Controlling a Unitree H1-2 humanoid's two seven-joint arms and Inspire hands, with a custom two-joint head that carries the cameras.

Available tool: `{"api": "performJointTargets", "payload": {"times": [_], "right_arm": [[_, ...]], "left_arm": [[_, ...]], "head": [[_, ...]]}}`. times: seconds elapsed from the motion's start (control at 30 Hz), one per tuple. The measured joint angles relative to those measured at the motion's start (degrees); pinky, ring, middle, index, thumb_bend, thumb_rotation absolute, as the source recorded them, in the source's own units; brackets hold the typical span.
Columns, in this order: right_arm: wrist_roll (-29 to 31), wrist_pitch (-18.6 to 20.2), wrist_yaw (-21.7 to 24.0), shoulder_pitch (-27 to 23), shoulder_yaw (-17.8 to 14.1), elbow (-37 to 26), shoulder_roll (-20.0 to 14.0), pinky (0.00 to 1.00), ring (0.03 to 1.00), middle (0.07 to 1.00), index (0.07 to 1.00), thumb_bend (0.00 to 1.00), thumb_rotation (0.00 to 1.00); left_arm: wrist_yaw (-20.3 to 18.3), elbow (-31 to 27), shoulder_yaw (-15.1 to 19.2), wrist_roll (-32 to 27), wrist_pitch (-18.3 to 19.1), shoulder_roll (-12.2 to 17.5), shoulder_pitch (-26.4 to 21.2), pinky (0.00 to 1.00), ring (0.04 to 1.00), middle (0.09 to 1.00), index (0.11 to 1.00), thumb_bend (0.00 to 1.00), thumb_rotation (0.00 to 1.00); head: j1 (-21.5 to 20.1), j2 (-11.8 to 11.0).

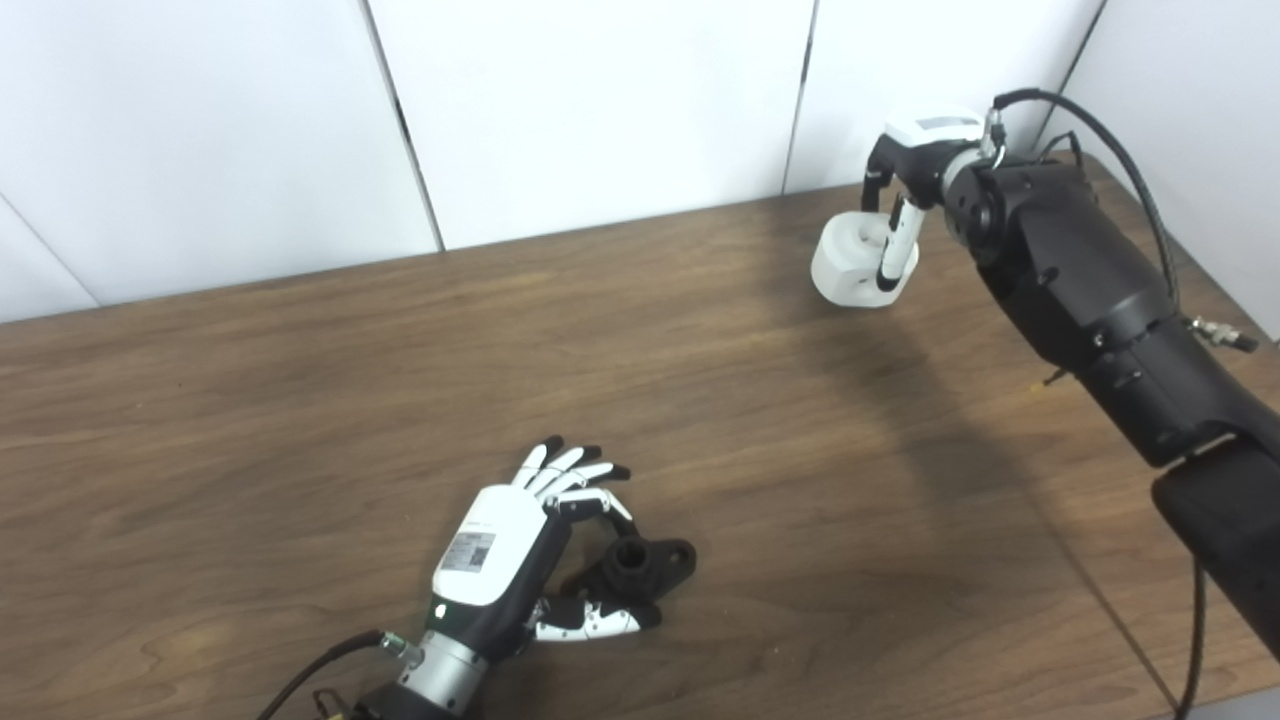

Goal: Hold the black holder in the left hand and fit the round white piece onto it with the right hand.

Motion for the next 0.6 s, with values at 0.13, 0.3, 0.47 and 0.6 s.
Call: {"api": "performJointTargets", "payload": {"times": [0.13, 0.3, 0.47, 0.6], "right_arm": [[0.5, 0.0, -0.9, 0.3, 0.0, 0.0, 0.0, 0.88, 0.893, 0.782, 0.483, 0.52, 0.13], [0.9, -0.1, -2.2, 0.5, 0.0, 0.0, 0.0, 0.9, 0.901, 0.788, 0.483, 0.52, 0.13], [1.4, -0.1, -2.3, 0.9, 0.0, -0.9, -0.1, 0.95, 0.924, 0.799, 0.482, 0.52, 0.13], [1.8, 0.0, 0.6, 1.3, 0.2, -4.4, -0.4, 0.97, 0.918, 0.786, 0.482, 0.52, 0.13]], "left_arm": [[0.0, 0.0, 0.0, 0.0, 0.1, 0.0, 0.0, 1.0, 0.914, 0.82, 0.488, 0.51, 0.06], [0.0, 0.0, 0.0, 0.0, 0.1, 0.0, 0.0, 1.0, 0.913, 0.82, 0.488, 0.51, 0.06], [0.1, 0.0, -0.1, 0.0, 0.1, 0.0, -0.1, 1.0, 0.91, 0.818, 0.488, 0.51, 0.06], [0.1, 0.1, -0.2, 0.0, 0.1, -0.1, -0.1, 1.0, 0.91, 0.818, 0.488, 0.51, 0.06]], "head": [[0.1, -0.1], [0.3, -0.1], [0.3, -0.3], [0.4, -0.3]]}}
